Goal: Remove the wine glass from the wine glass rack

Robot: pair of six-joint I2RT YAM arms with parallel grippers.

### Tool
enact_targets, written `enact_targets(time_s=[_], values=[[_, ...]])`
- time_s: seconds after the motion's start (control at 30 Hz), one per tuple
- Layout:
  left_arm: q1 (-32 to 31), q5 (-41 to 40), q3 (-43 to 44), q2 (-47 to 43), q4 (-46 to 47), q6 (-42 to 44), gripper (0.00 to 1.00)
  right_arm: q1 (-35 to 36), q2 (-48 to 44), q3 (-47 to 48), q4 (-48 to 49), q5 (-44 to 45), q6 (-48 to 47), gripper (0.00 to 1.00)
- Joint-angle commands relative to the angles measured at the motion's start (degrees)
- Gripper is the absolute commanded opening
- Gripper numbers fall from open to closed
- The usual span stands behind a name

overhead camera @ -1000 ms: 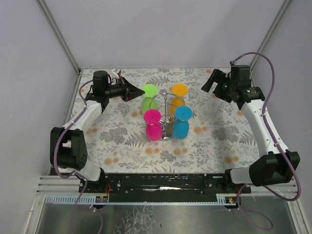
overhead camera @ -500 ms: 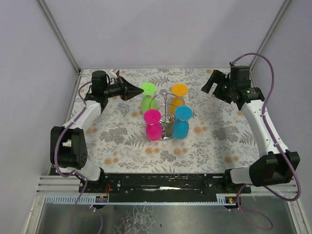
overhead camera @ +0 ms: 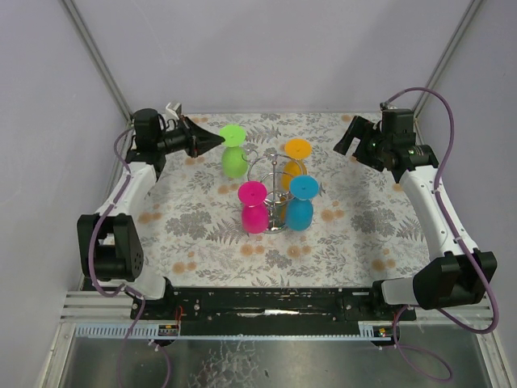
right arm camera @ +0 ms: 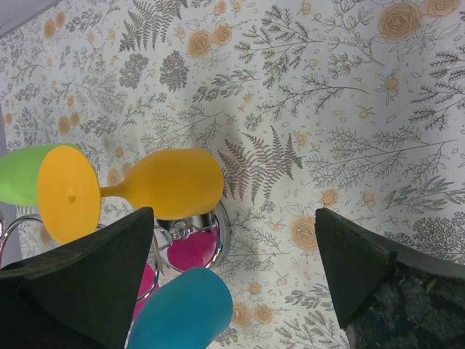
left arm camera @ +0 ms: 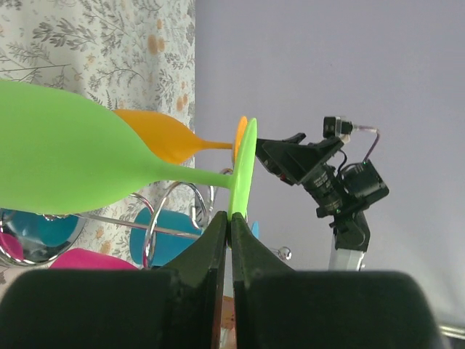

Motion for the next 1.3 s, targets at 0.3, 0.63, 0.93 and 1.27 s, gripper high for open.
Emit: enact_targets(time_s=[0.3, 0.63, 0.93, 1.27], values=[[0.0, 2.3, 7.3, -6.5, -9.3, 15.2, 0.0, -0.3, -0.9, 2.6, 2.1, -1.7, -0.7, 0.99], [-3.8, -0.6, 11.7, -7.8, -15.9, 25.4, 0.0, -0.3, -1.5, 2.3, 2.1, -2.1, -1.0, 0.99], [-11.7, -11.5, 19.0, -10.1, -29.1, 48.3, 0.0, -0.2, -1.5, 3.4, 1.7, -3.0, -1.1, 0.99], [-25.0, -28.6, 26.1, -11.6, -34.8, 77.9, 0.0, -0.4, 1.8, 12.1, 1.0, -11.5, 1.5, 0.99]])
